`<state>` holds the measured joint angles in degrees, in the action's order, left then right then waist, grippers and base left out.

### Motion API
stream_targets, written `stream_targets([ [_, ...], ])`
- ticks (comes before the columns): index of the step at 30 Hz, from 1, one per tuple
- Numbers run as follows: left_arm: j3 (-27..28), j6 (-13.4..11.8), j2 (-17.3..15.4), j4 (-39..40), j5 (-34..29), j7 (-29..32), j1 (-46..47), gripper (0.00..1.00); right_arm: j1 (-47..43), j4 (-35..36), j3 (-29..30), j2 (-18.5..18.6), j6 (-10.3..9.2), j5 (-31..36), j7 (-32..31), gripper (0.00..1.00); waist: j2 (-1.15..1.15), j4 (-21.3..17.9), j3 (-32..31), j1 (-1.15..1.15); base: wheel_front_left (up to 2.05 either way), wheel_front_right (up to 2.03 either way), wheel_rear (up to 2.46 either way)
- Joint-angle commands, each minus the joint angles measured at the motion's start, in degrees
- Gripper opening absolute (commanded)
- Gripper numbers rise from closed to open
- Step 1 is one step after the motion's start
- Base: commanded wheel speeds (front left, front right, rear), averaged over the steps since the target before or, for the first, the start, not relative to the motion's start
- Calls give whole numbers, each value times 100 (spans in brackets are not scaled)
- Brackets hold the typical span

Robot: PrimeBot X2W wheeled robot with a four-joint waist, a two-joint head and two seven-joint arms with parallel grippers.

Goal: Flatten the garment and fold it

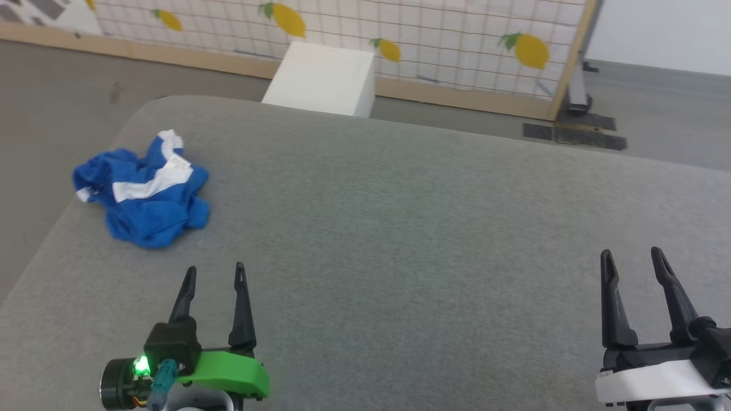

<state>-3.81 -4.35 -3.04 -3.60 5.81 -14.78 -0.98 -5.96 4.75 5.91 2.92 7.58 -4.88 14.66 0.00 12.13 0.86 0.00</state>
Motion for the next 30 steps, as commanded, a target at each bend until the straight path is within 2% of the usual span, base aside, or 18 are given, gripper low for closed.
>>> stream_targets([
  [1,43,-41,16,-6,41,-22,68,100,-64,25,0,-4,-9,42,34,100,0,460,20,0,0,0,0],
  [15,182,-85,16,-23,83,-22,4,100,-93,35,-48,-4,-9,98,34,100,0,1563,37,0,0,0,0],
  [22,224,-95,16,-24,97,-22,-31,100,-75,19,-81,-4,-9,112,34,100,0,1740,50,0,0,0,0],
  [30,289,-60,16,-43,188,-22,41,100,-52,20,-110,-4,-9,138,34,100,0,1648,115,0,0,0,0],
])
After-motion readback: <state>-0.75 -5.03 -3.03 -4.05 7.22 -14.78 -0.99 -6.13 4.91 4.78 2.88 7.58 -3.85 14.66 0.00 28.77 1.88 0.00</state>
